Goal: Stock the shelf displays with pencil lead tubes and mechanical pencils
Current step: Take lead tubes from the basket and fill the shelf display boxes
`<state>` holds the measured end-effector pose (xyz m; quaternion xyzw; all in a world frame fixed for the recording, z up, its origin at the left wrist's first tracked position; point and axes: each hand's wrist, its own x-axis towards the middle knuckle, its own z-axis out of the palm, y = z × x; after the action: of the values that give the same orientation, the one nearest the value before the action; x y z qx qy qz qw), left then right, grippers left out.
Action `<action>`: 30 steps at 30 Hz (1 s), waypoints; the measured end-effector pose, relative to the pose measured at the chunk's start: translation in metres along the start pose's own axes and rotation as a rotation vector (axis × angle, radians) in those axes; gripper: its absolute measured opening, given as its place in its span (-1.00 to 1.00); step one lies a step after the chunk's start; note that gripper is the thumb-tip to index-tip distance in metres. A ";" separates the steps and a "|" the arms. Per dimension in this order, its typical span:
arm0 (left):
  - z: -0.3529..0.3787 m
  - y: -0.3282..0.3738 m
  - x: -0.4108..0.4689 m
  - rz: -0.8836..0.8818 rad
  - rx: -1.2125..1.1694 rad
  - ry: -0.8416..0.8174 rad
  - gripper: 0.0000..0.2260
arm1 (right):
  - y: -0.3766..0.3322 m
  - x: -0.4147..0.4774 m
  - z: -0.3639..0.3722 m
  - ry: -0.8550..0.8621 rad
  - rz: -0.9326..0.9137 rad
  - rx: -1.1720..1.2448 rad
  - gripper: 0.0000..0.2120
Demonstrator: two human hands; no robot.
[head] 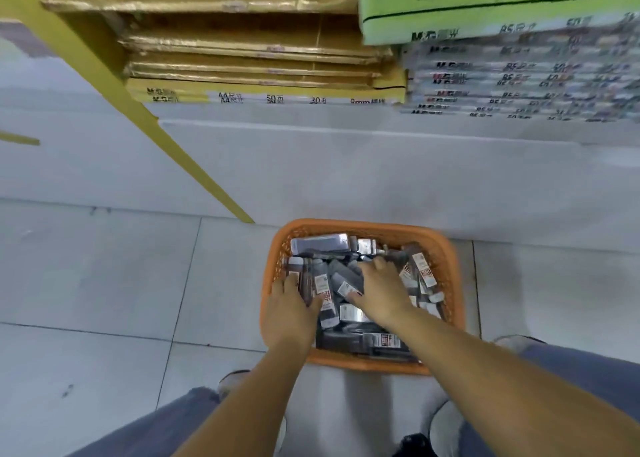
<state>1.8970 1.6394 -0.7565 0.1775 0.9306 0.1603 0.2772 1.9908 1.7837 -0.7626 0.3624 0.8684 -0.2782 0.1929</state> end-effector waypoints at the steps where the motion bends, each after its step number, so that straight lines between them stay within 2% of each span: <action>1: 0.001 0.001 0.001 -0.006 0.013 0.018 -0.48 | 0.000 0.003 0.000 -0.011 0.027 0.018 -0.37; 3: 0.003 0.004 0.004 -0.023 0.037 0.040 -0.42 | 0.003 0.008 -0.001 -0.029 0.056 0.070 -0.37; 6: 0.008 0.008 0.005 -0.078 0.034 0.047 -0.36 | 0.006 0.011 -0.001 -0.027 0.008 0.052 -0.42; 10: 0.017 0.008 0.003 -0.132 -0.093 0.040 -0.34 | 0.003 0.008 0.003 -0.070 -0.021 -0.001 -0.45; 13: 0.017 0.005 0.007 -0.131 -0.121 0.013 -0.34 | 0.002 0.011 -0.001 -0.051 -0.008 0.055 -0.74; 15: 0.015 0.006 0.011 -0.162 -0.175 -0.017 -0.35 | 0.002 0.013 -0.003 -0.035 0.012 0.088 -0.82; 18: 0.011 0.010 0.016 -0.194 -0.242 -0.049 -0.42 | 0.003 0.012 -0.001 -0.042 0.044 0.116 -0.75; 24: 0.001 0.008 0.019 -0.103 -0.293 -0.165 -0.63 | 0.005 0.018 0.002 -0.144 0.081 0.129 -0.54; 27: -0.002 0.004 0.014 -0.034 -0.294 -0.187 -0.73 | 0.007 0.020 -0.001 -0.235 0.100 0.149 -0.68; 28: -0.003 0.004 0.012 -0.014 -0.276 -0.172 -0.77 | 0.008 0.020 -0.002 -0.234 0.107 0.149 -0.78; 30: -0.007 0.004 0.007 -0.008 -0.277 -0.117 -0.83 | 0.009 0.017 -0.002 -0.196 0.108 0.140 -0.83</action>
<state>1.8885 1.6444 -0.7526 0.1428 0.8826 0.2753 0.3534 1.9862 1.7992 -0.7734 0.3921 0.8030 -0.3616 0.2658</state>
